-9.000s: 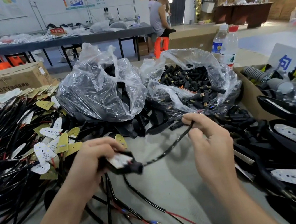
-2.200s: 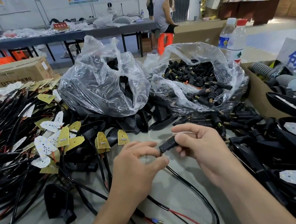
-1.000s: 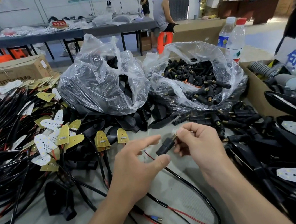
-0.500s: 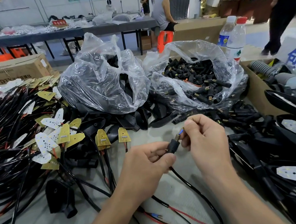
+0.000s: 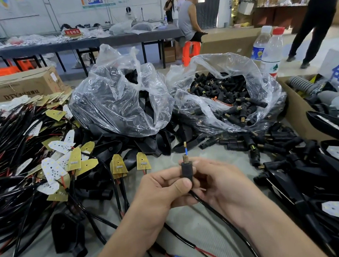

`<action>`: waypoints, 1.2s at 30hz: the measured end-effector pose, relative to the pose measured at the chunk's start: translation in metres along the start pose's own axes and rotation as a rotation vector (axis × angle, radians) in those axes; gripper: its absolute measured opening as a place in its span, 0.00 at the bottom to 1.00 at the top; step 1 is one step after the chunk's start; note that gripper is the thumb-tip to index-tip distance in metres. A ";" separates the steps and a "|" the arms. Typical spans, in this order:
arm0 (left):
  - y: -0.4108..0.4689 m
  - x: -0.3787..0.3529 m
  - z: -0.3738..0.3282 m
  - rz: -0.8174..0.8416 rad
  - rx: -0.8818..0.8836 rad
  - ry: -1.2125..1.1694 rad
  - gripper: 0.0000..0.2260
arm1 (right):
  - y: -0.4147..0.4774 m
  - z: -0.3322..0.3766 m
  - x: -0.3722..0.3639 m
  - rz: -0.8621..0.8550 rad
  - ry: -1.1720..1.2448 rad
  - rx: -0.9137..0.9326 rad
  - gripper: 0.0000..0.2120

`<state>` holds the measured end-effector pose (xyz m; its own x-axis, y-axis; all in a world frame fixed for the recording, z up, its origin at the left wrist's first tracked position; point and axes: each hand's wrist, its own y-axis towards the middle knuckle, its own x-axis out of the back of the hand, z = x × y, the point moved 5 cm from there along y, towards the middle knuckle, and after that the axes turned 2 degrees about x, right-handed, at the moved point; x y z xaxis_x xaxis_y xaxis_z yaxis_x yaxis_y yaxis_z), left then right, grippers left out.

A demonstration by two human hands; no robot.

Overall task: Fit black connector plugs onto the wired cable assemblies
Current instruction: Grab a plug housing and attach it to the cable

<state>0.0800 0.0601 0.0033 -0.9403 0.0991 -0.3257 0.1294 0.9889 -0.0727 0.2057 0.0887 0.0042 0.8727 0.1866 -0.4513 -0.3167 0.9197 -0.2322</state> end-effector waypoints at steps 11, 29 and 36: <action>-0.002 -0.009 0.000 0.160 -0.011 0.022 0.17 | 0.004 -0.006 0.000 -0.070 0.037 0.028 0.10; 0.007 0.012 0.011 -0.312 -0.065 0.101 0.14 | 0.007 0.003 0.013 -0.210 0.389 0.223 0.20; 0.008 0.003 0.016 -0.218 -0.028 0.006 0.13 | 0.002 0.003 0.013 -0.303 0.422 0.221 0.19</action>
<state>0.0833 0.0667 -0.0132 -0.9469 -0.1166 -0.2997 -0.0856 0.9897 -0.1145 0.2179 0.0937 0.0002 0.6738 -0.2097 -0.7086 0.0496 0.9696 -0.2397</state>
